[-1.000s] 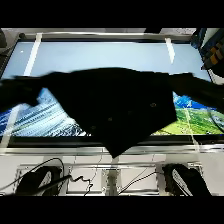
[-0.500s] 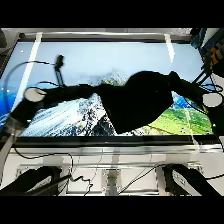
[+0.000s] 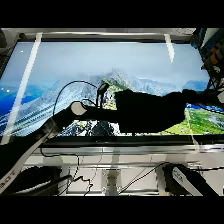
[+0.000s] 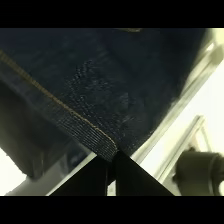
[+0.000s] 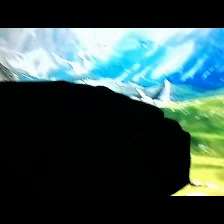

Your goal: Fold the clothes and pants, and hang the long-sleeved shirts on hangers.

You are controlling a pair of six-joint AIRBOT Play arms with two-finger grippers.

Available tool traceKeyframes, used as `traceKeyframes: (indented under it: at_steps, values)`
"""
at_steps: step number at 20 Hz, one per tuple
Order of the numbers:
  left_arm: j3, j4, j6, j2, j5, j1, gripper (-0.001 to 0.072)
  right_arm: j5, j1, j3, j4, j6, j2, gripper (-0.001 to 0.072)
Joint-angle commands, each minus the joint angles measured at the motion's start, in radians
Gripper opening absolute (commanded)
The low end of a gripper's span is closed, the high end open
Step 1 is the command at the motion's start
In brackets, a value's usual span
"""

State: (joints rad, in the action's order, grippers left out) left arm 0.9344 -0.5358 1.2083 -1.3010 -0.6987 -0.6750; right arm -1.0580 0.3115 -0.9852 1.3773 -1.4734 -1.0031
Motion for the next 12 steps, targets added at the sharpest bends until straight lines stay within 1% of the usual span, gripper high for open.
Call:
traceKeyframes:
  at_steps: [1,3,4,5,6,7,8,10,11,12]
  values:
    - [0.000,-0.029,0.077,-0.109,0.006,-0.046,0.0012,-0.305,0.064,-0.013,0.180,0.006,-0.011,0.0041]
    - [0.000,0.029,0.097,-0.158,0.006,-0.054,0.0012,-0.394,0.064,-0.013,0.209,0.094,-0.025,0.0041]
    - [0.000,0.078,0.090,-0.176,0.008,-0.061,0.0012,-0.396,0.064,-0.013,0.219,0.119,-0.032,0.0042]
    - [0.000,0.117,0.069,-0.187,0.014,-0.067,0.0013,-0.383,0.064,-0.013,0.224,0.119,-0.037,0.0049]
    - [0.000,0.137,0.054,-0.193,0.025,-0.072,0.0060,-0.361,0.064,-0.013,0.222,0.119,-0.040,0.0194]
    - [0.001,0.146,0.026,-0.193,0.030,-0.072,0.0298,-0.337,0.064,-0.013,0.223,0.119,-0.040,0.0467]
    - [0.004,0.159,-0.011,-0.190,0.030,-0.071,0.0720,-0.314,0.064,-0.013,0.224,0.119,-0.040,0.0651]
    - [0.019,0.182,-0.039,-0.187,0.029,-0.060,0.0712,-0.230,0.064,-0.019,0.234,0.117,-0.040,0.0649]
    - [0.034,0.180,-0.050,-0.187,0.029,-0.051,0.0711,-0.193,0.064,-0.032,0.234,0.091,-0.038,0.0584]
    - [0.051,0.181,-0.067,-0.185,0.028,-0.035,0.0711,-0.164,0.064,-0.057,0.235,0.077,-0.037,0.0371]
